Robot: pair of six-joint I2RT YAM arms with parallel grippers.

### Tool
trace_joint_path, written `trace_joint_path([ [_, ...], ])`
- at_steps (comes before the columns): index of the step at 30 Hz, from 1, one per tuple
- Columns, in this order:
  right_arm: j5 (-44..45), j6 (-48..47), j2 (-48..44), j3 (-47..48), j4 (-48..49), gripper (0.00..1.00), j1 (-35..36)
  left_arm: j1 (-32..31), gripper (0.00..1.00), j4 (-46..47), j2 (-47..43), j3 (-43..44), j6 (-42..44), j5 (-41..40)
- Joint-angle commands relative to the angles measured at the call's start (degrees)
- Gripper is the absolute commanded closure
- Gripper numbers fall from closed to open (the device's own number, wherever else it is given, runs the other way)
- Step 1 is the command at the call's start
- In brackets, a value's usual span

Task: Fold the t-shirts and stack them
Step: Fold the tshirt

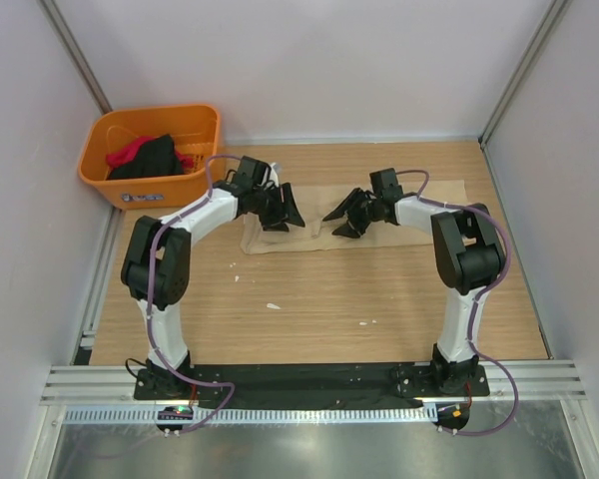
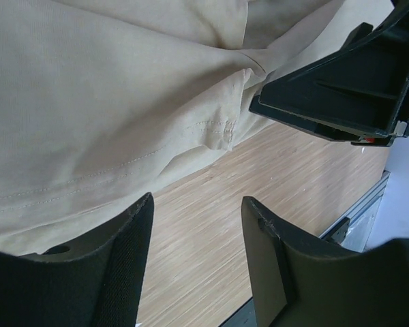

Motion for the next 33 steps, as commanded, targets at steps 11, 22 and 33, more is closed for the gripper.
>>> trace_joint_path([
  [11, 0.4, 5.4, 3.1, 1.6, 8.8, 0.47, -0.7, 0.1, 0.47, 2.9, 0.5, 2.2, -0.6, 1.2],
  [22, 0.2, 7.8, 4.0, 2.7, 11.5, 0.56, -2.0, -2.9, 0.45, 2.3, 1.3, 5.5, 2.7, -1.0],
  [33, -1.8, 10.1, 5.5, 3.4, 13.1, 0.60, -2.1, -15.3, 0.57, -10.4, 7.9, 17.2, 15.3, -28.0],
])
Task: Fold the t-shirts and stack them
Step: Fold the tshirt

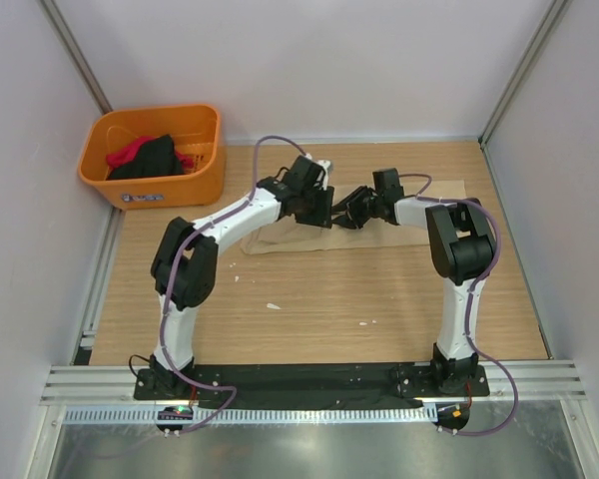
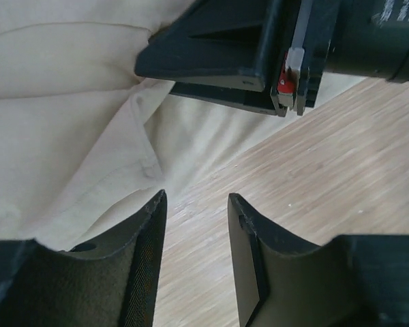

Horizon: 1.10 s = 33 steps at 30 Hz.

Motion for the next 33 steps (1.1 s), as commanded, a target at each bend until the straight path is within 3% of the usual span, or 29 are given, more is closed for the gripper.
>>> trace_joint_path([
  [1, -1.5, 1.0, -0.2, 2.5, 2.4, 0.60, -0.2, -3.1, 0.58, -5.6, 2.3, 3.1, 5.5, -12.8],
  [10, -2.2, 1.0, -0.7, 1.7, 2.5, 0.60, -0.2, -5.3, 0.59, -9.3, 6.7, 7.3, 6.8, -21.4],
  [25, -3.7, 0.8, -1.9, 0.1, 3.0, 0.62, -0.2, -5.4, 0.68, -9.4, 11.2, 12.6, 5.1, -18.3],
  [31, -4.1, 1.7, -1.6, 0.0, 3.6, 0.62, -0.2, -5.5, 0.78, -10.9, 13.2, 14.2, 5.0, -17.8],
  [33, -4.3, 2.1, -1.7, -0.2, 4.0, 0.62, -0.2, -5.4, 0.89, -11.4, 13.0, 14.5, 5.1, -17.8],
])
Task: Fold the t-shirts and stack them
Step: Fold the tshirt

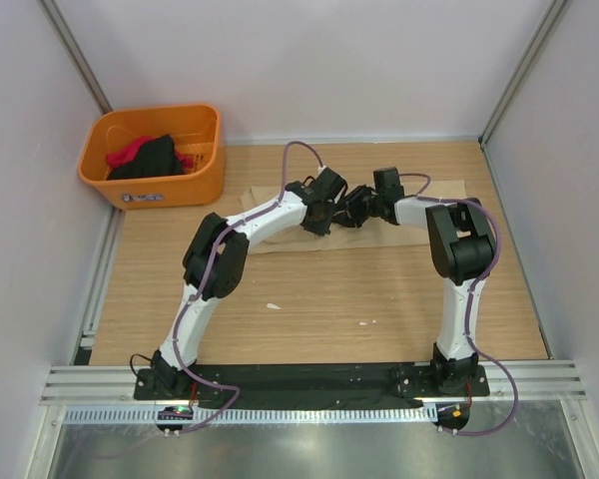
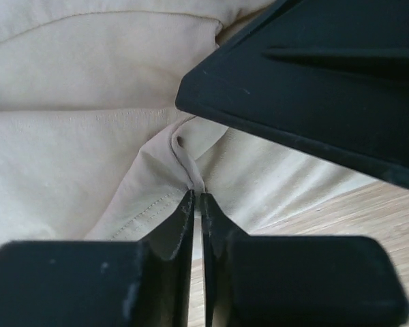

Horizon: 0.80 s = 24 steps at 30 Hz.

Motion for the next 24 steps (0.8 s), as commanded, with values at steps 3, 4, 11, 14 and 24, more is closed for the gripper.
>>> trace_joint_path([
  [3, -1.6, 1.5, -1.6, -0.1, 2.9, 0.61, -0.1, 0.0, 1.00, -1.5, -1.2, 2.1, 0.2, 0.0],
  [4, -1.6, 1.6, -1.4, 0.0, 3.0, 0.61, -0.1, 0.1, 1.00, -1.6, -1.9, 2.1, 0.2, 0.1],
  [11, -1.2, 3.4, 0.4, 0.5, 6.7, 0.61, -0.1, 0.1, 1.00, -1.6, -4.2, 1.8, -0.5, 3.1],
  [14, -0.6, 3.5, 1.1, 1.3, 7.9, 0.61, -0.2, 0.1, 1.00, -1.8, -4.2, 1.7, -1.0, 4.6],
  [24, 1.1, -0.8, 2.6, 3.0, 4.5, 0.62, -0.3, 0.1, 0.98, -1.7, -5.0, 2.9, -1.3, 4.2],
])
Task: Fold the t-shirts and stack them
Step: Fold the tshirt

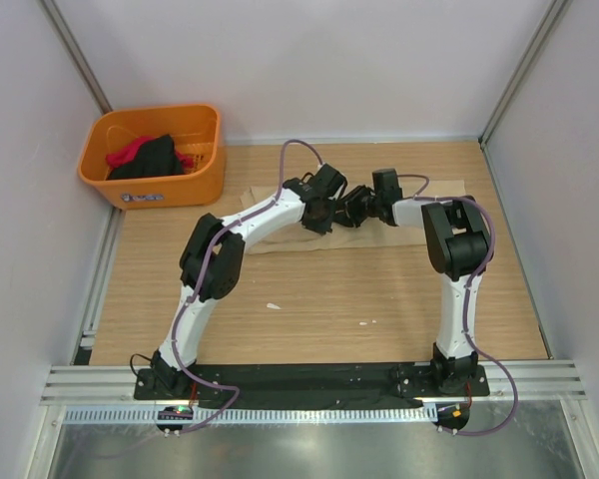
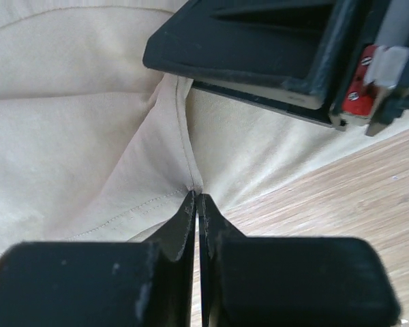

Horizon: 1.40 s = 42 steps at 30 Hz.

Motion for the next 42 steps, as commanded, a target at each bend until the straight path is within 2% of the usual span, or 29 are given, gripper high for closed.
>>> trace_joint_path([
  [1, 0.5, -4.0, -0.5, 2.7, -0.6, 0.62, -0.1, 0.1, 0.99, -0.3, -3.2, 3.0, -0.1, 1.5],
  [8, -2.5, -9.9, -1.7, 5.0, -7.7, 0.56, -0.5, 0.1, 1.00, -0.8, -2.7, 3.4, 0.4, 2.3],
  [12, -3.4, -10.0, -3.8, 3.5, -10.9, 0.51, -0.6, 0.2, 1.00, -0.9, -3.6, 3.6, 1.6, 1.3],
  [24, -3.6, -5.5, -3.9, 3.2, -8.0, 0.50, 1.0, 0.4, 1.00, -1.5, -4.1, 3.2, 1.9, 1.3],
  [34, -2.8, -0.4, -2.4, 2.9, -0.9, 0.50, 1.9, 0.5, 1.00, -1.1, -4.2, 2.3, 1.4, 2.7],
  [40, 0.3, -1.1, -0.7, 3.2, 2.7, 0.53, 1.8, 0.5, 1.00, 0.2, -4.0, 1.6, 0.8, 5.0],
  [42, 1.4, -2.9, -1.1, 2.6, 2.9, 0.58, 1.8, 0.5, 1.00, 0.3, -4.0, 1.3, 0.8, 5.0],
])
